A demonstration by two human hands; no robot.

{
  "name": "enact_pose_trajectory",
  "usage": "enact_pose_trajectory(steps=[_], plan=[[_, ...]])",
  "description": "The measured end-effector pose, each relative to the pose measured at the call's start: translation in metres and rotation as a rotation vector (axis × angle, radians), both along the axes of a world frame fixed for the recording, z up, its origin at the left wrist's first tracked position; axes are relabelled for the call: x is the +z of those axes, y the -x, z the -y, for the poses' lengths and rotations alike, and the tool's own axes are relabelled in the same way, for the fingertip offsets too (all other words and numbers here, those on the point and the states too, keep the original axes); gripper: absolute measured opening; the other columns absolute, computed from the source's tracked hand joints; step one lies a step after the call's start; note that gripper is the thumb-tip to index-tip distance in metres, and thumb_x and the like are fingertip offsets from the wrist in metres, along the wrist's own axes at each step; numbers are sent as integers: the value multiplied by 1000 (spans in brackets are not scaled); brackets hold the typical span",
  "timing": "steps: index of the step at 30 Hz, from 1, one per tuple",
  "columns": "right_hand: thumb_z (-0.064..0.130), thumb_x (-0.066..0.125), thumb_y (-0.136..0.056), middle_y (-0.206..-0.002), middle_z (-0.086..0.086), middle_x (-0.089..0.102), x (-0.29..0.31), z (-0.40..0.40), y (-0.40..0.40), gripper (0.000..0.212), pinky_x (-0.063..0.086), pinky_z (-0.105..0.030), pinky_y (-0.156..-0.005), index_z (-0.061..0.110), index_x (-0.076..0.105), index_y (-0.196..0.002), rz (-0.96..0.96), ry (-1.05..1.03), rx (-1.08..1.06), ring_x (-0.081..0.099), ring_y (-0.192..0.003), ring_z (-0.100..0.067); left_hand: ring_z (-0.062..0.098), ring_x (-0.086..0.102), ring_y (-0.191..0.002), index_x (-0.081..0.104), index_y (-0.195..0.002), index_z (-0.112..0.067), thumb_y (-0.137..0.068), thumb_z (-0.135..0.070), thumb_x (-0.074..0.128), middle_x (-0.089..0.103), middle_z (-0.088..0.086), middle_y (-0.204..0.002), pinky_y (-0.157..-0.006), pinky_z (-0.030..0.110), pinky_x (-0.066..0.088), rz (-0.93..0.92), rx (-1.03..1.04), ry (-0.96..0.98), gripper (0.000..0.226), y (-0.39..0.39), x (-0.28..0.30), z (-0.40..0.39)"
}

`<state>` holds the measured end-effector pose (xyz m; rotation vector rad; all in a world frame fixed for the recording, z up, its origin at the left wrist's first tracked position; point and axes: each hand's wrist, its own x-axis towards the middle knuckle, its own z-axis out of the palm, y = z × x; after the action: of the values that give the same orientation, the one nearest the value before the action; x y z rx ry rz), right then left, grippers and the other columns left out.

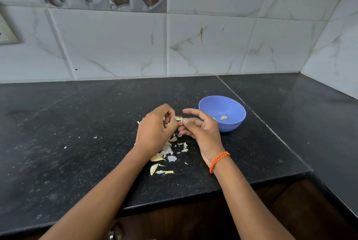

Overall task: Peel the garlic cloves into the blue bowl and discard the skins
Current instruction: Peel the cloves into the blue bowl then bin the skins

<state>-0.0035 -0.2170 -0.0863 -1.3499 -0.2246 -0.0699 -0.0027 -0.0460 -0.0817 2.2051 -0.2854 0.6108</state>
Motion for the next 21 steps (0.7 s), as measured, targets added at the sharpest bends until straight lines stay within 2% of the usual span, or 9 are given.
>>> enact_pose_trajectory(steps=[4,6,9,12,16,21], plan=[[1,68,-101,-95,-22,79,1,2,0,26,64,-34,-81,5,68,-126,14,4,-19,74,-82,-25,14,55,-63,58,-84,-32,-97,-25,66,60,-7,-69,-59,38,50,-8,62,30,16,-1,0,-2],[2,67,-102,-95,-21,79,2,2,1,23,64,-32,-80,4,69,-124,17,2,-28,74,-82,-25,14,58,-63,60,-84,-32,-97,-27,65,62,-8,-69,-59,36,50,-21,89,21,15,-2,0,-4],[4,64,-104,-98,-20,79,1,3,1,18,64,-32,-80,1,70,-121,27,9,-41,75,-84,-26,7,61,-63,66,-86,-35,-96,-31,66,68,-16,-77,-58,30,46,-40,101,-56,11,-3,-2,-6],[5,62,-106,-98,-18,79,-1,2,0,16,63,-31,-79,-1,71,-117,36,40,-63,76,-85,-26,-1,62,-64,76,-91,-38,-96,-27,65,73,-23,-84,-59,26,43,-48,100,-99,17,-3,-1,-8],[5,62,-106,-97,-18,79,0,2,0,16,64,-30,-79,-1,71,-116,52,66,-76,76,-84,-24,3,68,-77,80,-89,-39,-92,-35,59,75,-24,-92,-67,33,56,-43,54,-82,22,-2,0,-7],[3,70,-100,-94,-16,80,3,1,4,12,63,-29,-80,-3,70,-110,79,62,-94,77,-86,-21,5,70,-78,79,-84,-37,-92,-39,76,75,-23,-86,-69,38,60,-29,6,-10,9,-3,-1,-10]])
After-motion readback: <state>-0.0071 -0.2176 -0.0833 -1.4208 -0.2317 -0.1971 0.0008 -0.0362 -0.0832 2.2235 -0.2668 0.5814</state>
